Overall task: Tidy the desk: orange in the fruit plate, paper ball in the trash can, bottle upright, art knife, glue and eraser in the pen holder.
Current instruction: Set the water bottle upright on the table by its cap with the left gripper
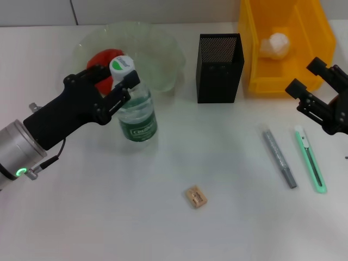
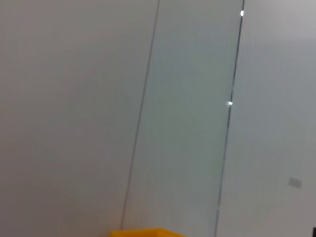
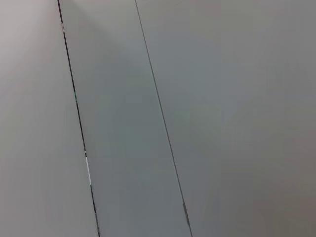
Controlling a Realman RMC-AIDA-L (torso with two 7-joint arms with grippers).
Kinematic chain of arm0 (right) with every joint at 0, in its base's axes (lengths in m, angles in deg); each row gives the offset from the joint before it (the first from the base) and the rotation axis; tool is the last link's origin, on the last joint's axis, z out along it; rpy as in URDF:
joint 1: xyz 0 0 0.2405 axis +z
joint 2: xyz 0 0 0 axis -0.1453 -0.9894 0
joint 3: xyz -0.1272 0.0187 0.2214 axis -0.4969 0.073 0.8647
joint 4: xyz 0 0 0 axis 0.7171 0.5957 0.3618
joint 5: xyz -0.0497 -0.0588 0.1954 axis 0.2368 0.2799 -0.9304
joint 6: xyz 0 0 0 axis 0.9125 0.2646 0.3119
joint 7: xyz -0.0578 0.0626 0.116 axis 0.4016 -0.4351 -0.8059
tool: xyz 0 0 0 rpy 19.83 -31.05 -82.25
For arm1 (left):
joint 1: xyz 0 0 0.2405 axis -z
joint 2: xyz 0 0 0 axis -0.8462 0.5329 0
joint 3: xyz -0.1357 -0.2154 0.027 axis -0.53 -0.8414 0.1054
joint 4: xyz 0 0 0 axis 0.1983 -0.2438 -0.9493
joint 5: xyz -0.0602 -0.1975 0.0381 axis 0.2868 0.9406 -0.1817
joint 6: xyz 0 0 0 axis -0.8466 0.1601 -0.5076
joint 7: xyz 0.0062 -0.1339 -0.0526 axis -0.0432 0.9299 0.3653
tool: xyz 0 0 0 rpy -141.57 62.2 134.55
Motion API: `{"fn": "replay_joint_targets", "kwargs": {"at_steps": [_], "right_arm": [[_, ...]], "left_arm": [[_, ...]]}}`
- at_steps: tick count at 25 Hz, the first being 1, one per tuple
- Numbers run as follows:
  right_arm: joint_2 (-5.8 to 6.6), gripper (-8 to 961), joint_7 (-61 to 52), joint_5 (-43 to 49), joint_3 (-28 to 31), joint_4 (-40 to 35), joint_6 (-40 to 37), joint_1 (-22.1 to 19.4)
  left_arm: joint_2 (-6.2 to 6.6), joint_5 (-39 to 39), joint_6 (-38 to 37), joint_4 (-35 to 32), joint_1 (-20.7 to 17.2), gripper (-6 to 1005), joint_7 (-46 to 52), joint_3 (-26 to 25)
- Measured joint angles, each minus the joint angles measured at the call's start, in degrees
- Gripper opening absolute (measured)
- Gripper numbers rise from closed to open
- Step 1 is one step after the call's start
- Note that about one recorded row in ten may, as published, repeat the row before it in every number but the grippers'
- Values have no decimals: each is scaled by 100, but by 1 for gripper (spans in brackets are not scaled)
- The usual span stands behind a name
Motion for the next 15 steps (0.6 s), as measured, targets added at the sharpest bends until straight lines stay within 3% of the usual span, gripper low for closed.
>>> {"fn": "replay_joint_targets", "kwargs": {"at_steps": [15], "right_arm": [[-1, 803, 174, -8, 240, 218, 114, 145]], "left_arm": [[-15, 440, 2, 524, 150, 450, -596, 7]]}}
